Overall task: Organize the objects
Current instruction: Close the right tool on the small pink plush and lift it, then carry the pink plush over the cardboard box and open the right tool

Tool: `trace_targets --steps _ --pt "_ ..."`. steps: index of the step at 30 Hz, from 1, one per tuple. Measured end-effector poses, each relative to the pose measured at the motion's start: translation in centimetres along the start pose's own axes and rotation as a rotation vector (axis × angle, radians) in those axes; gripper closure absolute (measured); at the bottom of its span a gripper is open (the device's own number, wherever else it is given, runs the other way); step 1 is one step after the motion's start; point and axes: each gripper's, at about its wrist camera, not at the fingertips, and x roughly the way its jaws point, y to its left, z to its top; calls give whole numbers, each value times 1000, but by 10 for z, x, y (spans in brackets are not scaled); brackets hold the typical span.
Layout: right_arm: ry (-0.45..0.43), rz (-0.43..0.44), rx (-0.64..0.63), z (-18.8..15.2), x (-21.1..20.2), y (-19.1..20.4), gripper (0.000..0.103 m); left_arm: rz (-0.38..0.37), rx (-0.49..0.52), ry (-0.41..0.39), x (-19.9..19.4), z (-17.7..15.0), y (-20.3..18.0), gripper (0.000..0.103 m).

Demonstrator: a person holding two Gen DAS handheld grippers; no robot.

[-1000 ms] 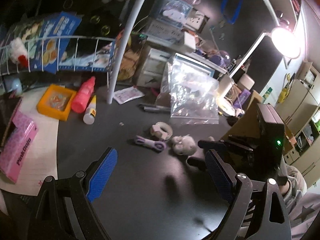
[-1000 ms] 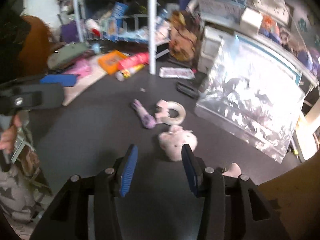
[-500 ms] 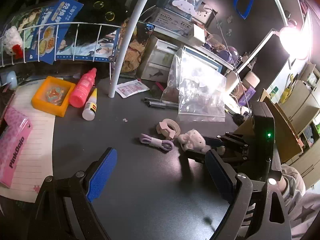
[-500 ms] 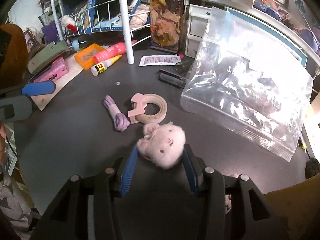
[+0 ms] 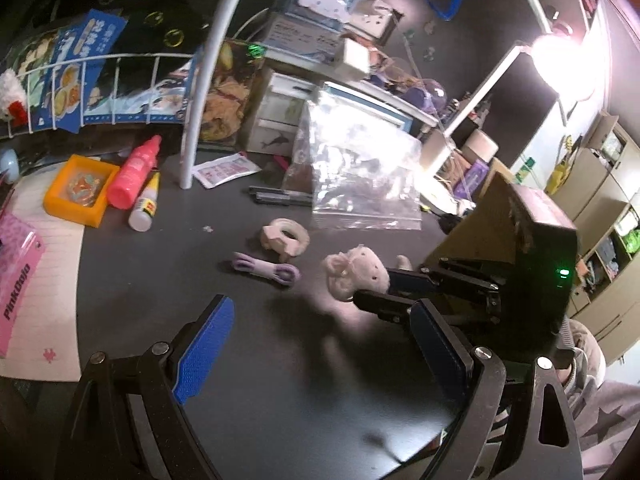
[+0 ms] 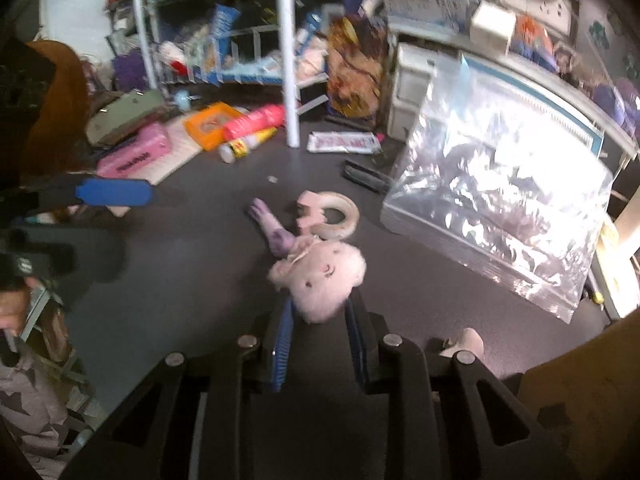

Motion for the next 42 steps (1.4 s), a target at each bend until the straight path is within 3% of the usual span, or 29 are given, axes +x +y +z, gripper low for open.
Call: trace_targets --steps 13,18,30,37,42 --pt "-205 111 -87 0 -103 40 80 -119 76 -65 -22 8 -64 16" --pt "-267 95 -82 -8 -133 35 80 -148 127 -84 -26 15 -94 29" --pt "-389 20 5 -30 -200 -29 80 -220 293 -73 -1 49 -191 35" --pt "-404 -26 98 -53 -225 -81 80 -272 369 7 41 67 -244 36" --pt "-365 -41 162 -67 -228 -116 80 -297 377 81 71 73 -266 36"
